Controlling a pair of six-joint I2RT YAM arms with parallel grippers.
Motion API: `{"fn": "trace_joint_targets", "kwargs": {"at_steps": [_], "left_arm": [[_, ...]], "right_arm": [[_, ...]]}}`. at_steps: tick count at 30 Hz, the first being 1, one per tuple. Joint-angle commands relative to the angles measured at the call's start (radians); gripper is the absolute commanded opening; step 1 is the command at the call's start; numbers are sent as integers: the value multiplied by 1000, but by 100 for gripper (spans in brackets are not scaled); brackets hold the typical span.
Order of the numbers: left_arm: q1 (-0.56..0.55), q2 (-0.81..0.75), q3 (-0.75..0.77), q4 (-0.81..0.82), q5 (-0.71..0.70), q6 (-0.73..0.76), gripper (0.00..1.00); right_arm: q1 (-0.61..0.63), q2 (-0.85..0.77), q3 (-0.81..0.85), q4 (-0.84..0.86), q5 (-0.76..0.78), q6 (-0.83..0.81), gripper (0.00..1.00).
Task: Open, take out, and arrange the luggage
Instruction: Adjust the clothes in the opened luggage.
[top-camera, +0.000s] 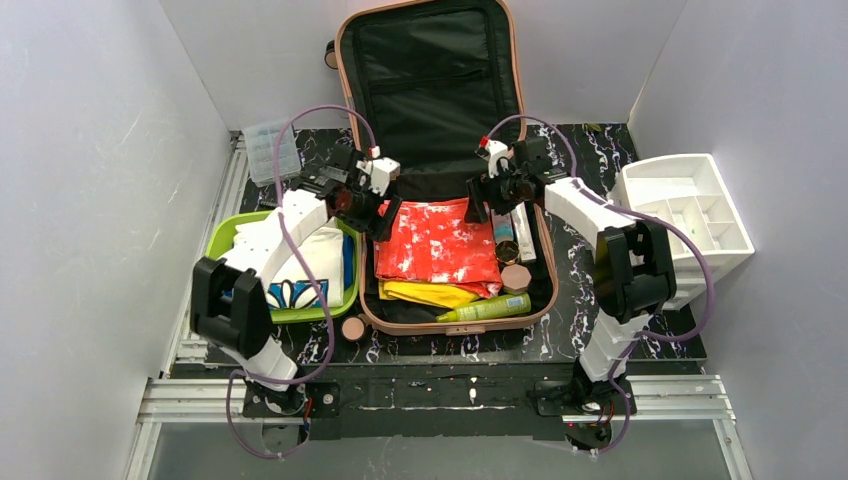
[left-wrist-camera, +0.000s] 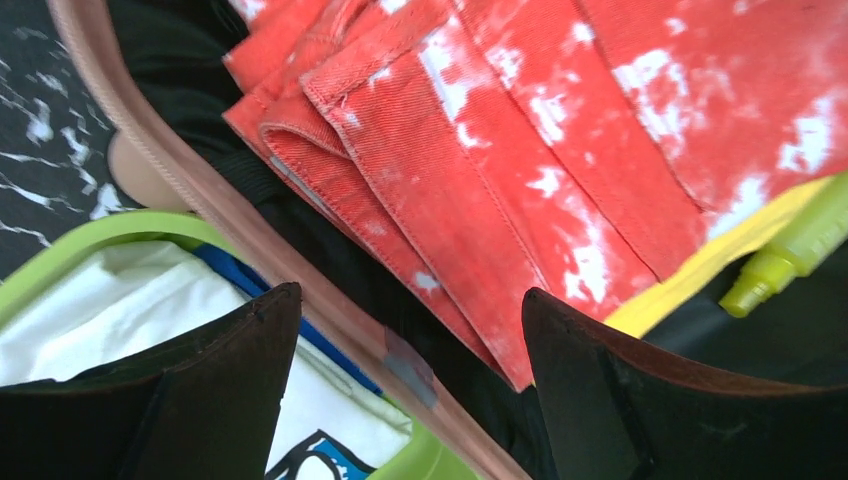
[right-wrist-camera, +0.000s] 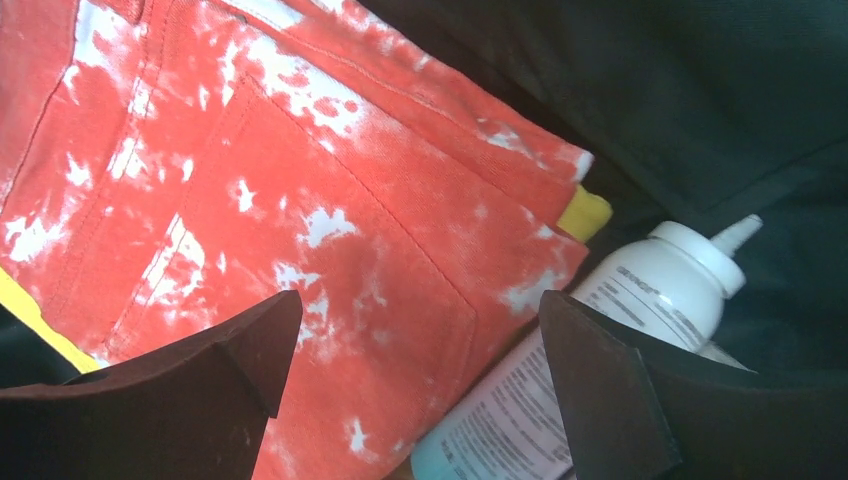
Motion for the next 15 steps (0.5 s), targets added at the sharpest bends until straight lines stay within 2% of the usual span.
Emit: {"fn": "trace_joint_targets", "kwargs": {"at_steps": [1, 5, 9, 12, 15], "left_arm": [[-24, 88, 51, -60, -96, -90, 80], [-25, 138, 72, -81, -59, -109, 80], [-26, 155, 64, -84, -15, -114, 81], [-25, 155, 59, -77, 9, -115, 81], [-25, 155, 71, -72, 20, -111, 81]], "right_arm": [[27, 38, 65, -48, 52, 33, 98], [31, 41, 49, -51, -64, -32, 98], [31, -50, -39, -24, -173, -248, 98], [31, -116, -53, -53, -134, -323, 98], [31, -138, 1, -191, -108, -346, 98]]}}
